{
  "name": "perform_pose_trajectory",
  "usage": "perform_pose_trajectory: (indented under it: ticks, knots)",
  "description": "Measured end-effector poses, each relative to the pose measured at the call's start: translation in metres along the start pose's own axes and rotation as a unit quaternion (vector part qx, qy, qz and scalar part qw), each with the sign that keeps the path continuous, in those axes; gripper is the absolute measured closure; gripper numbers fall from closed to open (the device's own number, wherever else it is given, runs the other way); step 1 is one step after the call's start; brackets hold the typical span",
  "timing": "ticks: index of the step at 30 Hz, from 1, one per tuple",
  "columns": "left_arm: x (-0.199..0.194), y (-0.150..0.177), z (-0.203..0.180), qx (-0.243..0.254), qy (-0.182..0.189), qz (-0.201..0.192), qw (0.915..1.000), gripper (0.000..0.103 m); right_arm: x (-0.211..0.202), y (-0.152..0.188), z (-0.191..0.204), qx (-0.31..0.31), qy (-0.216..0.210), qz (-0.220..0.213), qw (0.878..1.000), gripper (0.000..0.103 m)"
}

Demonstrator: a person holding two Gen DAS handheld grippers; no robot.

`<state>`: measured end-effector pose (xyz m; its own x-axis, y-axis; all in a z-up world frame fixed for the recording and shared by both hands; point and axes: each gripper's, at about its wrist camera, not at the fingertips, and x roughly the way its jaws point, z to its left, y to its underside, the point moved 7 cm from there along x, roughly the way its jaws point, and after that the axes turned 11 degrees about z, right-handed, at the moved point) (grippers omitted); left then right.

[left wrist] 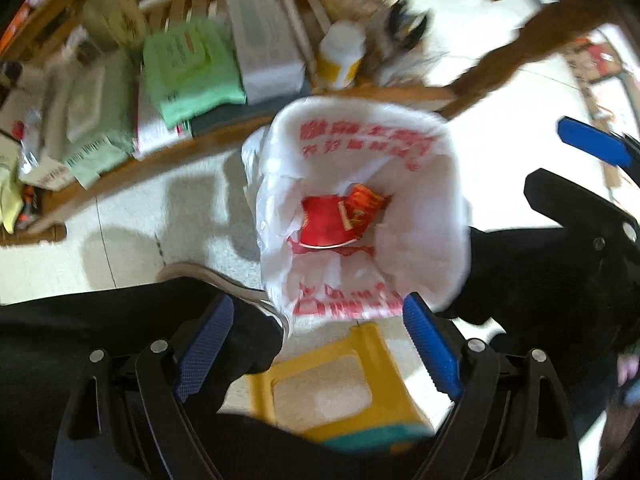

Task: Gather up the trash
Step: 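Raise both tools back above the table toward the remaining boxes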

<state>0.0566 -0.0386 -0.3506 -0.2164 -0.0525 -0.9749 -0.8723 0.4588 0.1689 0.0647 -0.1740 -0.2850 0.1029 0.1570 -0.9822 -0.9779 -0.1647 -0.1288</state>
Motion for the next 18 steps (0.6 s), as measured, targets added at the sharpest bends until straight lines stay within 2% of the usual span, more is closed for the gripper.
perform_pose_trajectory:
  ticks: [2,4,6,8,11,14,18]
  knots:
    - [-0.043,0.006,0.002,0.03,-0.01,-0.035,0.9989,0.018,-0.033,0.0,0.003,-0.016,0.0,-0.018,1.0,0.015]
    - [-0.083,0.007,0.007,0.055,-0.036,-0.072,0.9952,0.018,-0.072,-0.004,0.003,-0.032,0.001,-0.037,0.999,0.013]
    - [-0.137,0.004,0.014,0.089,-0.072,-0.118,0.9864,0.012,-0.11,-0.011,0.003,-0.051,0.0,-0.053,0.997,0.008]
    - [-0.185,0.002,0.019,0.118,-0.1,-0.152,0.9762,0.01,-0.147,-0.022,0.004,-0.071,0.005,-0.069,0.995,0.008]
    - [-0.257,-0.004,0.013,0.196,-0.117,-0.186,0.9557,0.008,-0.191,-0.04,0.007,-0.09,0.004,-0.085,0.992,0.007]
    - [-0.302,-0.009,0.007,0.234,-0.138,-0.202,0.9409,0.008,-0.222,-0.056,0.01,-0.098,0.003,-0.094,0.991,0.007]
    - [-0.345,-0.014,-0.007,0.301,-0.167,-0.214,0.9143,0.008,-0.253,-0.073,0.017,-0.119,-0.007,-0.092,0.989,0.007]
